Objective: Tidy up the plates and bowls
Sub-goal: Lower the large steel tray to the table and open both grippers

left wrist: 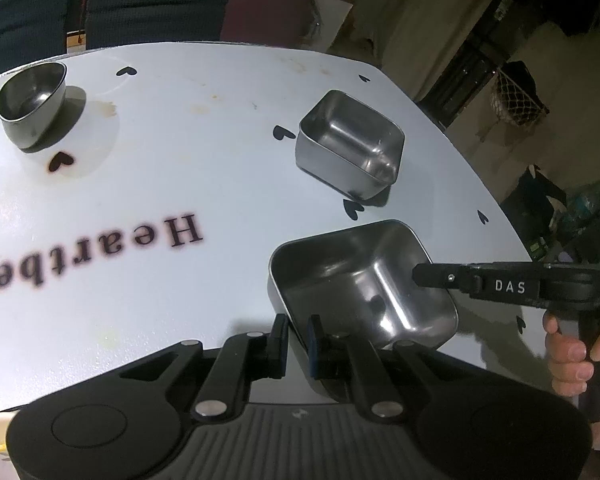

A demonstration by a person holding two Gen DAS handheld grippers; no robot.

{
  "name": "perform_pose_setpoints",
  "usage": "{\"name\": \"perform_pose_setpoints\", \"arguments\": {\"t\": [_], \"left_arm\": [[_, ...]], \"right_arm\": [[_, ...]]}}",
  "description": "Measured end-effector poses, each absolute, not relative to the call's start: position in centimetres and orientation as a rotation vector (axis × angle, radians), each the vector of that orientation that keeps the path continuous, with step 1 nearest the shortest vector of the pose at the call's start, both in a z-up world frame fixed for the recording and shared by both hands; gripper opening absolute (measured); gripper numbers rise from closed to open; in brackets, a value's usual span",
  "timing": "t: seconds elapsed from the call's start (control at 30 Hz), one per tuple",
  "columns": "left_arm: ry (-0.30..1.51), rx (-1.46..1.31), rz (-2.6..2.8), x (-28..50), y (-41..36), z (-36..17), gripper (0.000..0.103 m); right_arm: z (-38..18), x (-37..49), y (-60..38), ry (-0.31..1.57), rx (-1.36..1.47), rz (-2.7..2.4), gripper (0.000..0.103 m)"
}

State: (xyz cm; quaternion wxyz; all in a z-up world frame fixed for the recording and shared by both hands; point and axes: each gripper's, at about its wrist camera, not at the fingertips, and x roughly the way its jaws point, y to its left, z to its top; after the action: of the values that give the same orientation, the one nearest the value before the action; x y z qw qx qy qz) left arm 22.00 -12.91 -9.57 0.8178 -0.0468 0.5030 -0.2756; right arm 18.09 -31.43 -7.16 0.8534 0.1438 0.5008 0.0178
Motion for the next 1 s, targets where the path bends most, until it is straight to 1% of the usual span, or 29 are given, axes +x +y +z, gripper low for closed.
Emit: {"name": "perform_pose_setpoints", "arguments": {"t": [0.2, 0.3, 0.43, 0.5, 0.57, 0.6, 0.63, 0.67, 0.7, 0.73, 0.8, 0.83, 0.87, 0.9, 0.93, 1.0], "left_arm": [[1.078, -0.105, -0.579, 22.1, -12.8, -9.7, 0.015], [1.086, -0.116, -0.572, 22.2, -12.6, -9.8, 0.022], [1.086, -0.127, -0.564, 22.2, -12.4, -9.8, 0.04], [1.085, -0.131, -0.563, 22.2, -12.3, -9.6, 0.044], [1.084, -0.138, -0.565, 22.1, -12.2, -9.4, 0.053], [1.081, -0.139, -0.565, 22.1, -12.2, -9.3, 0.056], [1.078, -0.138, -0.564, 22.1, -12.2, -9.2, 0.062], [1.075, -0.137, -0.563, 22.0, -12.2, -9.0, 0.068], [1.073, -0.137, -0.561, 21.9, -12.2, -8.9, 0.07], [1.068, -0.139, -0.561, 21.9, -12.2, -8.7, 0.073], [1.061, -0.147, -0.56, 21.8, -12.2, -8.3, 0.081], [1.054, -0.154, -0.554, 21.7, -12.2, -8.1, 0.089], [1.043, -0.163, -0.544, 21.5, -12.2, -7.9, 0.099], [1.029, -0.173, -0.531, 21.2, -12.1, -7.7, 0.102], [1.016, -0.178, -0.519, 21.0, -12.1, -7.6, 0.103], [1.009, -0.173, -0.509, 20.8, -12.3, -7.5, 0.103]], "right_arm": [[-7.1, 18.1, -31.1, 1.045, 0.266, 0.05, 0.006], [-7.1, 18.1, -31.0, 1.038, 0.26, 0.055, 0.008], [-7.0, 18.1, -31.0, 1.036, 0.245, 0.067, 0.009], [-6.9, 18.0, -31.0, 1.033, 0.233, 0.072, 0.01], [-6.7, 17.9, -30.9, 1.027, 0.222, 0.086, 0.01], [-6.7, 17.8, -30.8, 1.024, 0.213, 0.093, 0.011], [-6.5, 17.7, -30.8, 1.018, 0.203, 0.1, 0.013], [-6.3, 17.5, -30.7, 1.01, 0.191, 0.104, 0.019], [-6.1, 17.4, -30.7, 1.003, 0.182, 0.107, 0.024], [-5.9, 17.3, -30.7, 0.993, 0.173, 0.108, 0.026], [-5.2, 17.0, -30.9, 0.965, 0.168, 0.113, 0.035], [-4.8, 16.8, -31.0, 0.95, 0.167, 0.116, 0.039], [-4.4, 16.7, -31.0, 0.935, 0.162, 0.121, 0.047], [-4.0, 16.5, -31.2, 0.918, 0.154, 0.125, 0.056], [-3.6, 16.4, -31.3, 0.898, 0.144, 0.125, 0.061], [-3.0, 16.1, -31.6, 0.865, 0.124, 0.121, 0.073]]}}
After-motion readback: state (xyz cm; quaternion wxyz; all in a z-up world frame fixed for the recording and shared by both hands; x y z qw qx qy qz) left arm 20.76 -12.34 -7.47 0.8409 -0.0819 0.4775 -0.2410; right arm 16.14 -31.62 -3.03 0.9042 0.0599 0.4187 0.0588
